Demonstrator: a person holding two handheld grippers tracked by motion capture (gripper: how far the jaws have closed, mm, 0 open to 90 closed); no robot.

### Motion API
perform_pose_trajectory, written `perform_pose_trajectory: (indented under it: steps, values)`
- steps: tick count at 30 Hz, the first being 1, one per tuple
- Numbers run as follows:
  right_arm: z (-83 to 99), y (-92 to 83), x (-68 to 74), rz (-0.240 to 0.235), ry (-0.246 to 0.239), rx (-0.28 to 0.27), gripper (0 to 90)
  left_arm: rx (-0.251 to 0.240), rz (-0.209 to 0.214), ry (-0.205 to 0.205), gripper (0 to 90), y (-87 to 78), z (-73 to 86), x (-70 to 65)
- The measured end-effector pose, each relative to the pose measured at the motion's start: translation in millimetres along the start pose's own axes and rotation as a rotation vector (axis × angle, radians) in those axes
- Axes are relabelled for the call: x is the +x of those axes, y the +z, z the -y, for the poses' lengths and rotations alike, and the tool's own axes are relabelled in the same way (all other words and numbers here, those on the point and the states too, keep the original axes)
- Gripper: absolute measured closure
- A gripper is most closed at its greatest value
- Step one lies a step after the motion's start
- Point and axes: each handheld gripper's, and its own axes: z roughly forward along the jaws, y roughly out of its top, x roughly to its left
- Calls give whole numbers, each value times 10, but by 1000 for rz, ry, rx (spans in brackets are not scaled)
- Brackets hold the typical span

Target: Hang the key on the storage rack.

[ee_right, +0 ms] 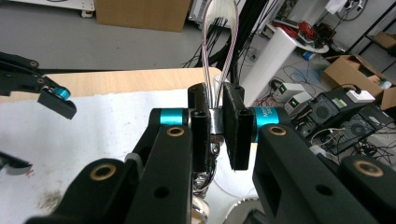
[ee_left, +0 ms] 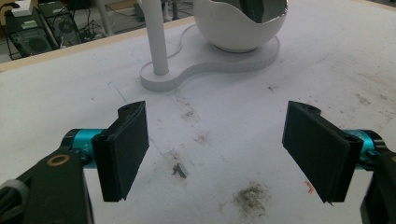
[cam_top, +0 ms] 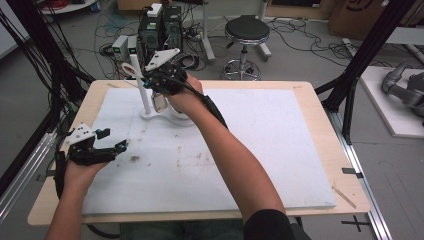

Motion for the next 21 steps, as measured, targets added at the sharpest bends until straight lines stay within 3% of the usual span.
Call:
perform_pose_trajectory:
  steps: [11, 21]
  values:
    - [-7, 264, -17, 15, -11, 46, 828, 1, -7, -14, 228, -26, 31, 38]
    - [79, 370, -38, 27, -15, 100, 828, 1, -5, -20, 228, -25, 38, 49]
